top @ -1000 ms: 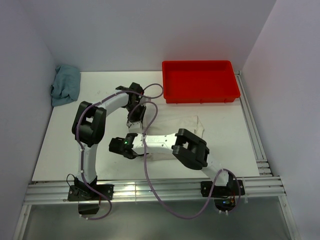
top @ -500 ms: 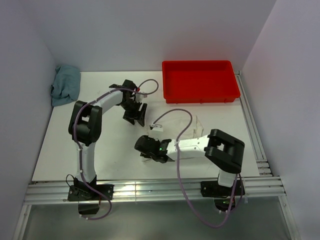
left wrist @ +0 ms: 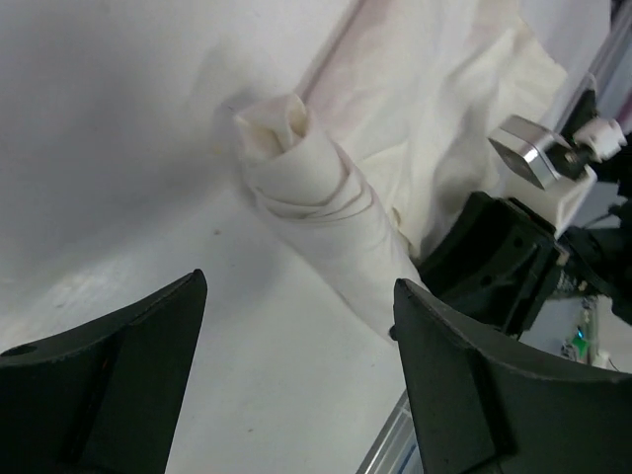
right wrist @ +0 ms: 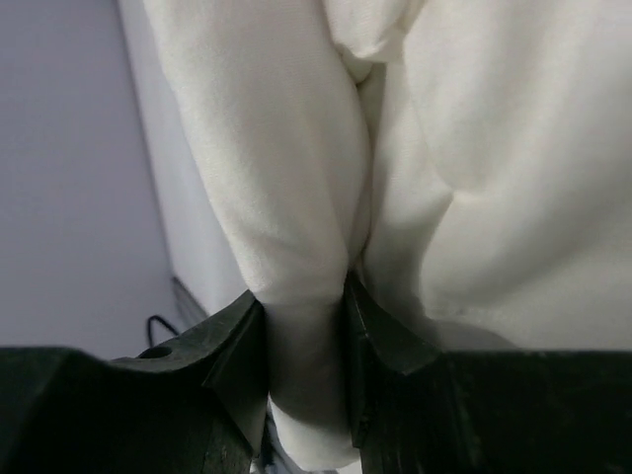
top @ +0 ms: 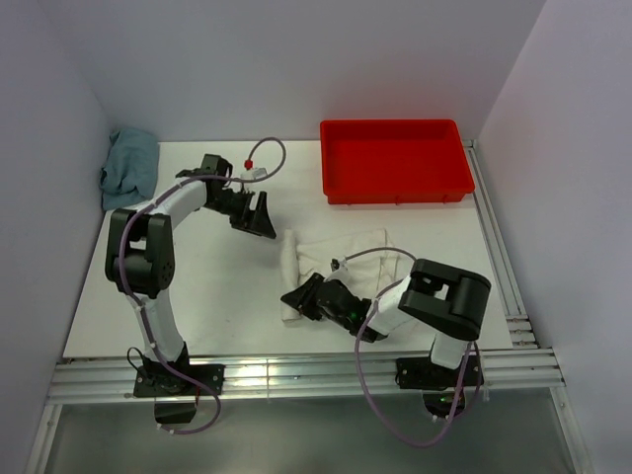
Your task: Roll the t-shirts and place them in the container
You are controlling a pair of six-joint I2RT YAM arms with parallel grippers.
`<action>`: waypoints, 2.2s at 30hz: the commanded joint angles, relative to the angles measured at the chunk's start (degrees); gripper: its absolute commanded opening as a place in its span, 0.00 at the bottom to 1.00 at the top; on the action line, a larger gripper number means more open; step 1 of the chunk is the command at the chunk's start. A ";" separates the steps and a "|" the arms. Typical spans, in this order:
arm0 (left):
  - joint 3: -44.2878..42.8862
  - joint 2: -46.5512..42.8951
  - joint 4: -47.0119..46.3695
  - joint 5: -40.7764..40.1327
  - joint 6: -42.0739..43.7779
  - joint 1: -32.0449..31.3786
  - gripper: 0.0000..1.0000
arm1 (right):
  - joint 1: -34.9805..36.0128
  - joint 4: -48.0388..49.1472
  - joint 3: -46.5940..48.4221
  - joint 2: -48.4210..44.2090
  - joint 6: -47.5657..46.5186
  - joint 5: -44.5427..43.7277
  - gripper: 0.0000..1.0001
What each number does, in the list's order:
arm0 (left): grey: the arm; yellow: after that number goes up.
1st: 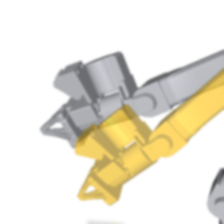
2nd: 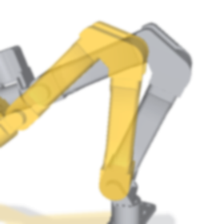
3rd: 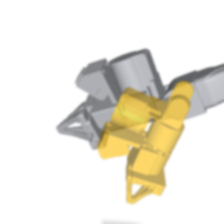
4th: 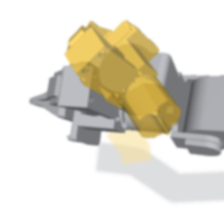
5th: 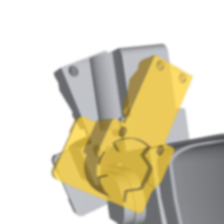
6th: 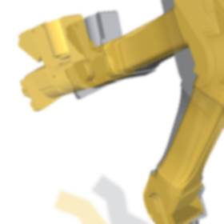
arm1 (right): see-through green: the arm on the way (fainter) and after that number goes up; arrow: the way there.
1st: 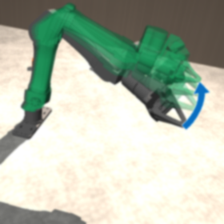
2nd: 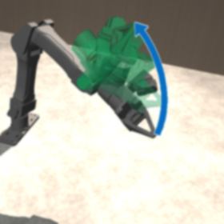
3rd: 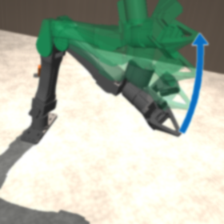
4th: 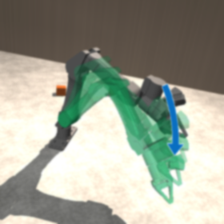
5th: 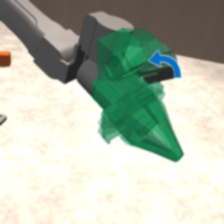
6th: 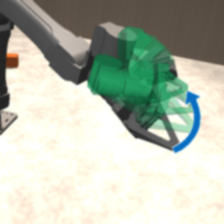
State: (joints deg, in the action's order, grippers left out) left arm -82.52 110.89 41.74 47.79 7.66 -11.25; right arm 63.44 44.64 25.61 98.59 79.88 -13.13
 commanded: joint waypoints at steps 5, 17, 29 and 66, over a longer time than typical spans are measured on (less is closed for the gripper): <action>7.02 2.40 -6.49 8.46 3.76 -2.46 0.82 | 0.72 26.88 -6.26 11.17 9.59 9.43 0.37; 10.63 6.00 -15.37 0.74 -4.40 -5.81 0.72 | 0.46 30.68 -6.53 14.62 11.36 10.75 0.36; 7.73 4.25 -11.59 -21.84 -10.29 -8.17 0.00 | 1.86 -6.27 3.39 4.60 1.52 11.11 0.54; 3.07 5.30 -6.23 -33.99 -13.29 -11.87 0.00 | 17.60 -73.97 26.55 -20.38 -2.35 -14.10 0.67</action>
State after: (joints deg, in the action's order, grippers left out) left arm -79.44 115.00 38.81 25.80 -8.40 -23.29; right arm 80.86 -11.79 41.39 79.48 80.77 -17.28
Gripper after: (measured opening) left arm 0.118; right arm 0.661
